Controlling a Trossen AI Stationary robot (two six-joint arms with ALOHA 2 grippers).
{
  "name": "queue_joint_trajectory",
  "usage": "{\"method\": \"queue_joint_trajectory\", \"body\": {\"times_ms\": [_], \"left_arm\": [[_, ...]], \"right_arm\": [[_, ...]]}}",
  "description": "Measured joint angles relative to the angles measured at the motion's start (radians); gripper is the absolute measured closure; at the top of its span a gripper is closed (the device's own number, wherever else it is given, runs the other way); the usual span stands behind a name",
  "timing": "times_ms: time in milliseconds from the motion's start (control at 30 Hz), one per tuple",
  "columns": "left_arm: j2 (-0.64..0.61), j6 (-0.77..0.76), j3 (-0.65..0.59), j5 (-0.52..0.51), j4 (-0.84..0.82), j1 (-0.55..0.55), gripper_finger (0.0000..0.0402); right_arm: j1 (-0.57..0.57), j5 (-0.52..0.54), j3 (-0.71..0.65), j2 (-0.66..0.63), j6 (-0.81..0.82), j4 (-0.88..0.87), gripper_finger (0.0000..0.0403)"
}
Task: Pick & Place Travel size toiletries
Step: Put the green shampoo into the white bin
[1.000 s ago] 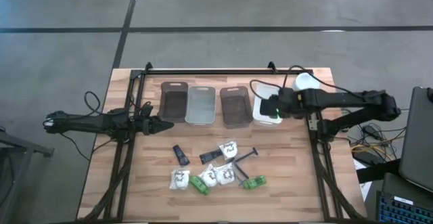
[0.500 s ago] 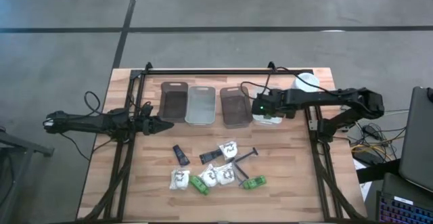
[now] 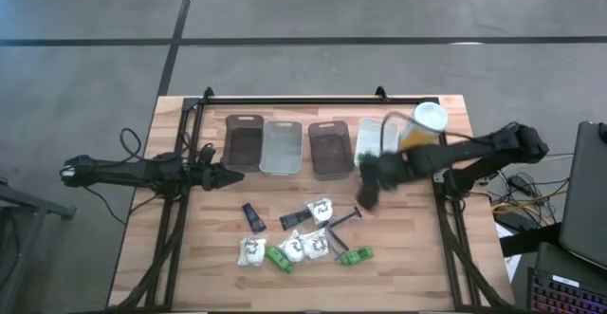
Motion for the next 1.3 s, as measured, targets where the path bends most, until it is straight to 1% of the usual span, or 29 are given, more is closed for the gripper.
{"method": "queue_joint_trajectory", "body": {"times_ms": [100, 167, 233, 333, 467, 600, 733, 867, 1033, 1133, 1300], "left_arm": [[0.004, 0.004, 0.0, -0.002, -0.027, 0.0, 0.0193], [0.007, -0.004, 0.0, -0.002, -0.035, 0.0, 0.0193], [0.008, -0.006, 0.0, -0.002, -0.039, 0.0, 0.0193], [0.009, -0.006, 0.0, -0.002, -0.049, 0.0, 0.0193], [0.01, -0.007, 0.0, -0.004, -0.084, 0.001, 0.0193], [0.011, -0.009, 0.0, -0.006, -0.109, 0.001, 0.0193], [0.011, -0.009, 0.0, -0.006, -0.115, 0.001, 0.0193], [0.011, -0.033, 0.0, -0.006, -0.114, 0.001, 0.0193], [0.011, -0.046, 0.0, -0.006, -0.111, 0.001, 0.0193], [0.011, -0.046, 0.0, -0.006, -0.11, 0.001, 0.0193], [0.011, -0.046, 0.0, -0.005, -0.11, 0.001, 0.0193]], "right_arm": [[0.168, -0.095, 0.003, 0.02, -0.147, 0.003, 0.0116], [0.269, -0.104, 0.001, 0.051, -0.198, 0.01, 0.0122], [0.348, -0.1, 0.001, 0.09, -0.213, 0.013, 0.0128], [0.417, -0.072, 0.014, 0.162, -0.221, 0.045, 0.0132], [0.47, -0.067, 0.057, 0.286, -0.293, 0.116, 0.0129], [0.505, -0.054, 0.097, 0.418, -0.303, 0.118, 0.0119], [0.521, 0.007, 0.116, 0.496, -0.286, 0.164, 0.0108], [0.521, 0.075, 0.128, 0.503, -0.212, 0.172, 0.0101], [0.521, 0.08, 0.116, 0.501, -0.21, 0.206, 0.0092], [0.516, 0.081, 0.108, 0.531, -0.242, 0.295, 0.0086], [0.494, 0.062, 0.107, 0.581, -0.261, 0.33, 0.0087]]}}
